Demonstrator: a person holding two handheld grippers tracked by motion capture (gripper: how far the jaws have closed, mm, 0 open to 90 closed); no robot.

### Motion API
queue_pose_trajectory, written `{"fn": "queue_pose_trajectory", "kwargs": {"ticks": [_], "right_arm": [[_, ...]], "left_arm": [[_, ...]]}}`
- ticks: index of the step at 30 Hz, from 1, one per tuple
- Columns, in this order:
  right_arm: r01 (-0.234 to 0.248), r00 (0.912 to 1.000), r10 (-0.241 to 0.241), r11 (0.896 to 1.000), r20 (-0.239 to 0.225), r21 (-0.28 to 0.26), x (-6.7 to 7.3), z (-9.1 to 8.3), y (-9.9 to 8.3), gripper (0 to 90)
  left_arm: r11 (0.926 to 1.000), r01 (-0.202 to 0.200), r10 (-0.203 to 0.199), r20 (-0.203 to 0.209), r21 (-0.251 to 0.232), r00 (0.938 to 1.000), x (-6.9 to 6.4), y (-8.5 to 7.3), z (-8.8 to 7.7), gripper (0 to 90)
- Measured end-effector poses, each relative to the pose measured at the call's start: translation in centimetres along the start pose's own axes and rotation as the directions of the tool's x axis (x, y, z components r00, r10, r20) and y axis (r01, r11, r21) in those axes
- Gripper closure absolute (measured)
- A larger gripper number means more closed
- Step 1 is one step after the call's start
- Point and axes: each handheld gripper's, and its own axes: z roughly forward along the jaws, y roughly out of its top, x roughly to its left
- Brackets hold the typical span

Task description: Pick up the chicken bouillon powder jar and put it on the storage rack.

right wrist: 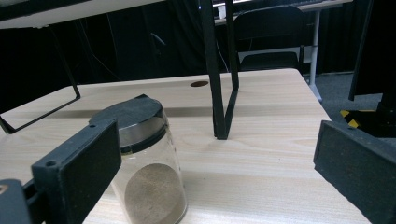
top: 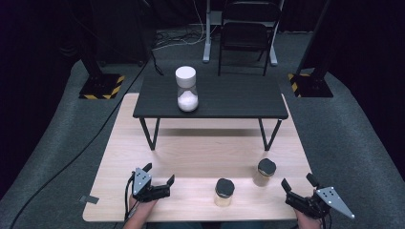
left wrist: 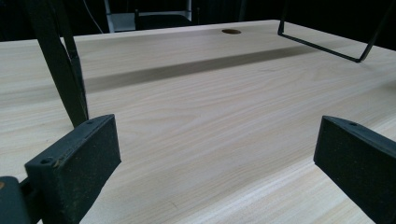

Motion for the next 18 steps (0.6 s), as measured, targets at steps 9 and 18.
{"fn": "queue_pose_trajectory", "kwargs": {"ticks": [9,18], "right_arm": [[0.005,0.9997,-0.005,1.000,-0.024,-0.002,1.2,-0.7,0.0,0.5],[-0.008,0.9980,0.008,1.000,-0.062,-0.001,2.3,-1.3,0.2,0.6]], "left_arm": [[0.9999,0.011,-0.011,-0.002,0.006,0.9999,0.1,0.0,0.1,0.0],[0.9999,0.005,-0.005,0.001,0.010,1.0000,0.1,0.0,0.1,0.0]]}}
